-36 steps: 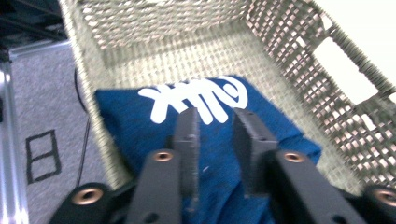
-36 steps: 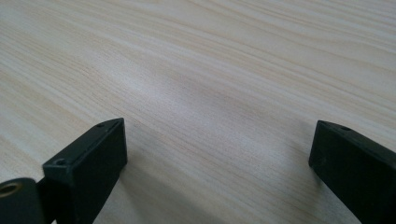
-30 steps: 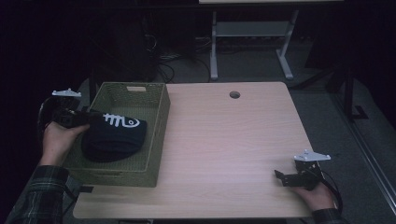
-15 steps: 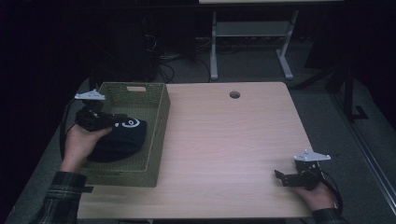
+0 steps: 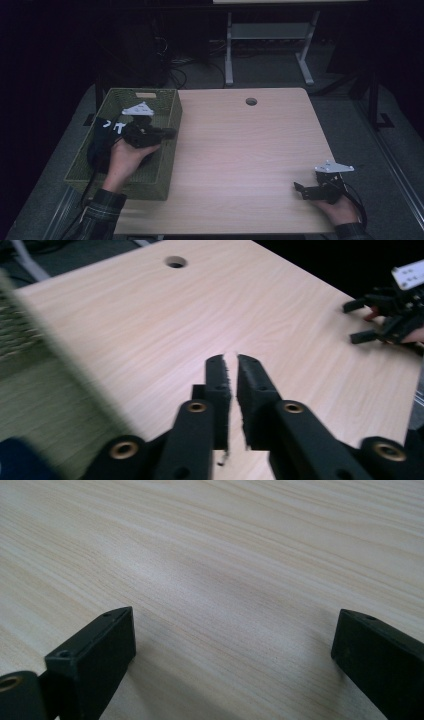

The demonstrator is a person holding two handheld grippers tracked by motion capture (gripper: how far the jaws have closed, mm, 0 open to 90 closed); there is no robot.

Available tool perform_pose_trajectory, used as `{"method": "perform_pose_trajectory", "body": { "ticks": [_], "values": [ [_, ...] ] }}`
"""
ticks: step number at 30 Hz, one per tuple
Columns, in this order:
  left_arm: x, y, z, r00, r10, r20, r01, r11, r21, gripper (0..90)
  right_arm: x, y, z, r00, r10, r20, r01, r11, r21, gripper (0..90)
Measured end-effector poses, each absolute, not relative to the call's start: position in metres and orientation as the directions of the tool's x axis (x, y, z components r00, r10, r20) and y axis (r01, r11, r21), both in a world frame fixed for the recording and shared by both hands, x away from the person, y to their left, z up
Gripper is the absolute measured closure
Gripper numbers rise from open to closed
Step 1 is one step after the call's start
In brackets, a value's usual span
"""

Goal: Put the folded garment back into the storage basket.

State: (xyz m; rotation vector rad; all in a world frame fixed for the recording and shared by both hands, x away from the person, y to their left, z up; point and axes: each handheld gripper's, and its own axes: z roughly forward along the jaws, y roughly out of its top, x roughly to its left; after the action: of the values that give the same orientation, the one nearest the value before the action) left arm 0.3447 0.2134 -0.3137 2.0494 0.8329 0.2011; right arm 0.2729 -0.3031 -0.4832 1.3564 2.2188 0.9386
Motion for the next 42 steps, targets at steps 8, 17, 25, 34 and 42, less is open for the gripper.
{"method": "perform_pose_trajectory", "body": {
  "ticks": [8,17,25,34,42],
  "values": [
    [0.338,0.166,-0.336,0.793,0.585,-0.17,0.459,-0.389,0.799,47.4,0.273,-0.303,-0.483,-0.466,0.885,0.026,0.634,0.313,0.707,3.6],
    [0.329,0.138,-0.367,0.812,0.575,-0.098,0.394,-0.417,0.819,28.1,0.273,-0.303,-0.483,-0.466,0.885,0.028,0.637,0.313,0.704,3.2],
    [0.323,0.12,-0.391,0.829,0.554,-0.075,0.362,-0.429,0.828,19.3,0.273,-0.303,-0.483,-0.466,0.884,0.028,0.637,0.313,0.705,3.2],
    [0.318,0.098,-0.431,0.849,0.527,-0.032,0.336,-0.494,0.802,16.6,0.273,-0.303,-0.483,-0.466,0.885,0.027,0.637,0.313,0.704,3.1],
    [0.317,0.088,-0.463,0.855,0.516,-0.04,0.361,-0.538,0.762,14.7,0.273,-0.303,-0.483,-0.465,0.885,0.028,0.637,0.313,0.705,3.2]
  ]
}}
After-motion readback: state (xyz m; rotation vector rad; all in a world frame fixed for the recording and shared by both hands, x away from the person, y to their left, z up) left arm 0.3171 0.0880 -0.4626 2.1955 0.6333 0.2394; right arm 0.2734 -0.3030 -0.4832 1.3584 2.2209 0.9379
